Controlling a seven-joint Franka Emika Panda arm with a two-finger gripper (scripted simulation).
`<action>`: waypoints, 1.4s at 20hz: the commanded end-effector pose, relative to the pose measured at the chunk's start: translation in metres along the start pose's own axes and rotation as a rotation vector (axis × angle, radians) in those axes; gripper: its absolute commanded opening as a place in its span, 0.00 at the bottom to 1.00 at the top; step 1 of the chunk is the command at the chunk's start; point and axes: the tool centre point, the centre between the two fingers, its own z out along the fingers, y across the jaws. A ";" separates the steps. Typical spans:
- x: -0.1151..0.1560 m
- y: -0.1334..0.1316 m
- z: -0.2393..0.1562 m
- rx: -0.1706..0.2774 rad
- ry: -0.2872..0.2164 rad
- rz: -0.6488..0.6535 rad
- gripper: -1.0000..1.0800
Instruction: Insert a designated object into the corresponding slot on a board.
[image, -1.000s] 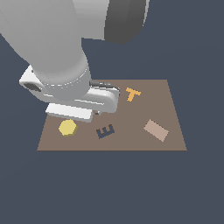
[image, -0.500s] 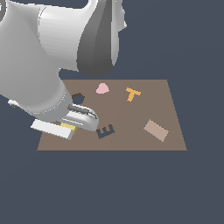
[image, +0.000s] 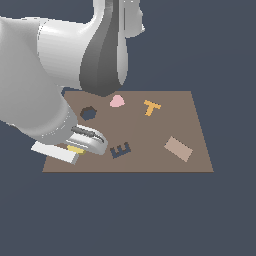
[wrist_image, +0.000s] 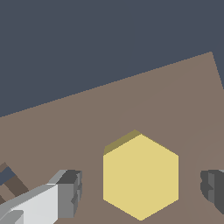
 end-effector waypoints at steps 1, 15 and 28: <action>0.000 0.000 0.001 0.000 0.000 0.000 0.96; 0.001 0.000 0.020 0.001 0.001 0.001 0.00; -0.001 -0.002 0.013 0.020 -0.017 -0.017 0.00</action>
